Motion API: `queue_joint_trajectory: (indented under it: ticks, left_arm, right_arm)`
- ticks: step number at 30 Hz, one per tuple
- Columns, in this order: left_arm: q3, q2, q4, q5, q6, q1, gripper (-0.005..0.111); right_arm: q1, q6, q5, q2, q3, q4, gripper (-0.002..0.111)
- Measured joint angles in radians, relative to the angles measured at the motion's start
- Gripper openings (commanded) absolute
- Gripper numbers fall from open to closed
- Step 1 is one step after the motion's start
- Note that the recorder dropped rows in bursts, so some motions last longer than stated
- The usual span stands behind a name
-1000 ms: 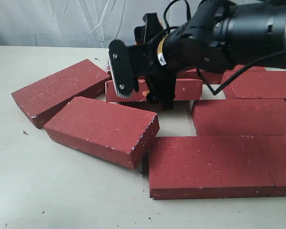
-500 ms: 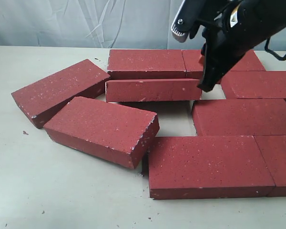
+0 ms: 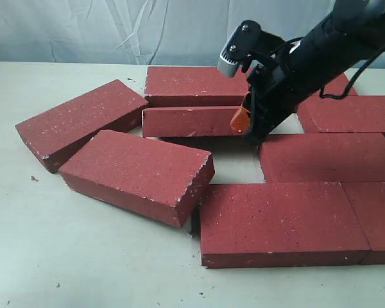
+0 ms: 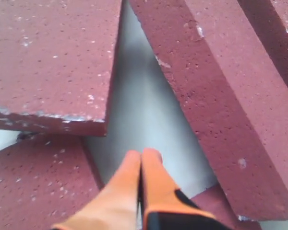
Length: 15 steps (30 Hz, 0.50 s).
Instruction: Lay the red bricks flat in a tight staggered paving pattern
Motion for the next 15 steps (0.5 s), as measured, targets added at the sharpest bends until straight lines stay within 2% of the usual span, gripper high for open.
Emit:
queue_joint_trajectory:
  ticks: [9,15]
  left_arm:
    - [0.000,0.000,0.000,0.000,0.000,0.000,0.000]
    - [0.000,0.000,0.000,0.000,0.000,0.000,0.000]
  right_arm:
    - [0.000,-0.004,-0.210,0.165,0.000,0.012,-0.001]
    - [0.000,-0.004,-0.407,0.231,0.000,0.086,-0.001]
